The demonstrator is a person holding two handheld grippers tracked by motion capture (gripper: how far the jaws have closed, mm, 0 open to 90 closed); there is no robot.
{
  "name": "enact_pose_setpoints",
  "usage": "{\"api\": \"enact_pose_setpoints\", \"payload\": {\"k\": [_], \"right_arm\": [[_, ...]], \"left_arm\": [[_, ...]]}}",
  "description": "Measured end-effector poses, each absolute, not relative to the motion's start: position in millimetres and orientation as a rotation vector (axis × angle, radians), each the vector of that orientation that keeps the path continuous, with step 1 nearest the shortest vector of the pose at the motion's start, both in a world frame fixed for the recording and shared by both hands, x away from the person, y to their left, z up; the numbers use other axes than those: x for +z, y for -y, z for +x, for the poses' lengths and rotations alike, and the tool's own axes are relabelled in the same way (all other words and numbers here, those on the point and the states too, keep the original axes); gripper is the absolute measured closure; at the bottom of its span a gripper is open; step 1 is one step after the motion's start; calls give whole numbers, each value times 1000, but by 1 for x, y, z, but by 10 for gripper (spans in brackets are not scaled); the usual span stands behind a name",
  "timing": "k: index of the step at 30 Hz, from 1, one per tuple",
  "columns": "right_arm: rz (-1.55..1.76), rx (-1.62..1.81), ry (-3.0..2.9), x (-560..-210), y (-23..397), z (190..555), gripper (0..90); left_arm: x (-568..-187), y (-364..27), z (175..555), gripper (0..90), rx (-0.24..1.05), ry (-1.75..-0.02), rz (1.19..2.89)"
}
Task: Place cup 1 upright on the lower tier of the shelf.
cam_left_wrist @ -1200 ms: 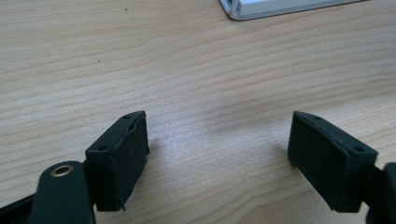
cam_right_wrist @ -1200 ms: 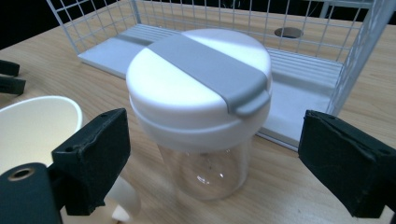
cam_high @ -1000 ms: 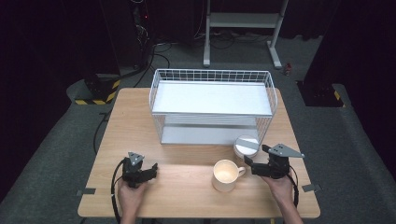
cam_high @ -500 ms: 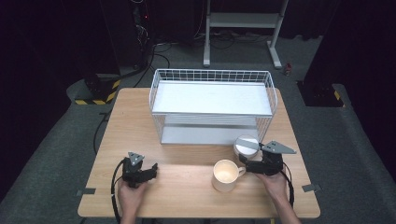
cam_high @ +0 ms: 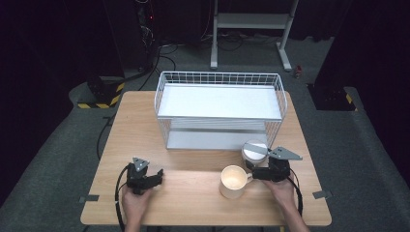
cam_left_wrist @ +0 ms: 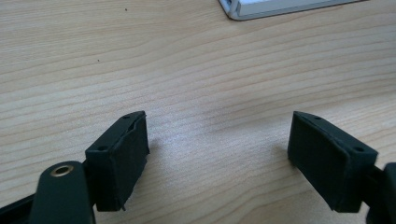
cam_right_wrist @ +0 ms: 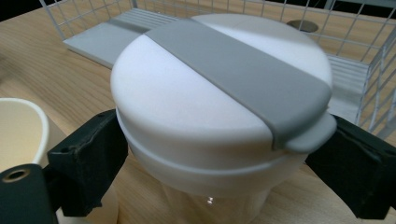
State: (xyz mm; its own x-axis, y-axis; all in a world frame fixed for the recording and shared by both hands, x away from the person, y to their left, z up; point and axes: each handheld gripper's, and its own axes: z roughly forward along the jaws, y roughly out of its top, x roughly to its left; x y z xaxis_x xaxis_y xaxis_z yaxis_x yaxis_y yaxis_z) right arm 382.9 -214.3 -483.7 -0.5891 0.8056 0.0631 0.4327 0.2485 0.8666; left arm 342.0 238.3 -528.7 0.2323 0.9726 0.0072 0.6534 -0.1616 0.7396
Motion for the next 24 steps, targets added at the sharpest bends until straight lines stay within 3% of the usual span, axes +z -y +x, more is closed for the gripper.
{"api": "enact_pose_setpoints", "payload": {"k": [11,24], "right_arm": [[1153,1248,-2175,-494,208,390,81],[1117,1224,-2170,-494,206,393,152]], "left_arm": [[-529,-238,342,204,666,-1489,1894],[-529,-238,342,203,666,-1488,1895]]}}
